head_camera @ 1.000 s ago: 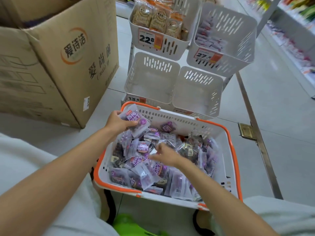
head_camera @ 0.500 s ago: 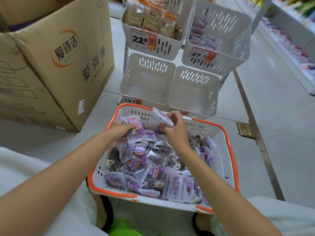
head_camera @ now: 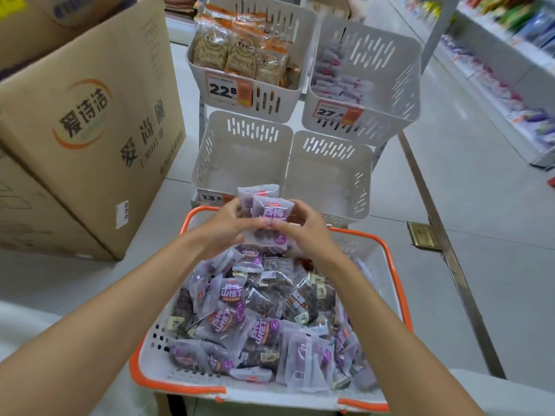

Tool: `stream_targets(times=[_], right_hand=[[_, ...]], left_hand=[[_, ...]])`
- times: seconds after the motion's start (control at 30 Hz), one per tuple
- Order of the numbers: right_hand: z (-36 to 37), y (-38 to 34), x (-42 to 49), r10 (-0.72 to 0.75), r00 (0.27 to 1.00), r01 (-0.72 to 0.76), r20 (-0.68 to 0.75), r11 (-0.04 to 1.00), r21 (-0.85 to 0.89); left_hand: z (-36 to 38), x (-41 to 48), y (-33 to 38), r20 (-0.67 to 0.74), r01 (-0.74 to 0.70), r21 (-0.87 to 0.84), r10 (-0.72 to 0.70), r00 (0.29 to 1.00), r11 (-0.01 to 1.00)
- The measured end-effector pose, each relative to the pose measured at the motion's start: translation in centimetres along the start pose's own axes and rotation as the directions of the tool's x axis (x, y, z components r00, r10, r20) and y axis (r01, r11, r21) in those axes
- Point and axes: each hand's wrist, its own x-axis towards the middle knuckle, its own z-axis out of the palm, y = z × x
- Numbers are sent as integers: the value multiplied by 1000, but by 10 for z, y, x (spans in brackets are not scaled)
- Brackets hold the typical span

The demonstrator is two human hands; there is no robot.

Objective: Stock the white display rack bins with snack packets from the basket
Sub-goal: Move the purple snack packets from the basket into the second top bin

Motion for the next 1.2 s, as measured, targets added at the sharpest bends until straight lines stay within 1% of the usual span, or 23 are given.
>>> stream_targets(times=[0.07,0.1,0.17,0.2,0.27,0.3,0.33,0.37,0.4,0.47,0.53,0.6,0.67,0.73,0.8,0.83,0.87,0.93,0.97,1.0,1.07,1.1,1.2], right_hand=[[-19,-13,12,-35,999,30,-39,990,-138],[-28,-21,18,-60,998,51,-37,977,-208],[-46,-43,32,-126,990,100,-61,942,-321],[-57,-56,40,-148,987,124,-55,942,-313],[-81,-81,58,-117,993,115,0,979,-170],[-93,-93,68,-102,994,105,30,985,-136],[-103,-105,77,-109,993,113,33,980,-165],[-114,-115,88,-131,991,127,0,967,-220],[-126,-125,99,-166,985,147,-57,959,-240],[-156,-143,120,-239,951,191,-196,952,-239],[-190,-150,145,-305,897,220,-318,935,-278],[-220,-152,173,-334,850,211,-408,925,-317],[-240,-150,203,-366,814,199,-451,905,-375],[-254,-144,234,-386,799,214,-460,899,-383],[-262,-133,267,-390,809,228,-440,898,-377],[-263,-125,283,-391,814,218,-430,891,-399],[-264,-114,300,-376,825,175,-422,880,-441],[-263,-93,328,-315,887,86,-339,832,-548],[-263,-85,338,-265,922,60,-281,817,-574],[-264,-82,345,-190,956,40,-223,838,-544],[-265,-84,353,-69,989,8,-130,909,-417],[-265,-85,355,-61,992,12,-113,921,-388],[-264,-77,361,-146,978,47,-152,855,-517]], left_hand=[[9,11,22,69,-51,145,41,997,988],[14,18,34,92,-99,219,80,993,971],[21,36,60,124,-206,311,175,977,928],[24,46,74,136,-249,341,214,967,907],[31,70,105,171,-312,395,265,949,864],[34,83,121,196,-344,428,285,938,836],[38,95,137,223,-381,455,311,924,805],[43,108,153,242,-419,477,342,908,773],[50,121,169,251,-455,494,380,890,741],[65,146,199,223,-517,561,484,846,647],[73,174,221,183,-529,651,563,806,545],[73,206,234,176,-481,770,585,792,419],[66,241,239,165,-378,889,591,790,257],[55,273,238,140,-299,940,613,777,165],[45,299,233,132,-303,938,634,762,170],[41,308,230,133,-330,925,652,747,189],[38,314,228,139,-361,911,675,724,200],[36,320,222,147,-411,886,709,690,216],[35,321,220,141,-426,874,715,685,236],[35,320,218,126,-436,862,723,679,259],[33,324,215,93,-435,851,731,676,294],[33,326,214,82,-432,849,732,677,304],[36,327,212,56,-416,849,728,683,326]])
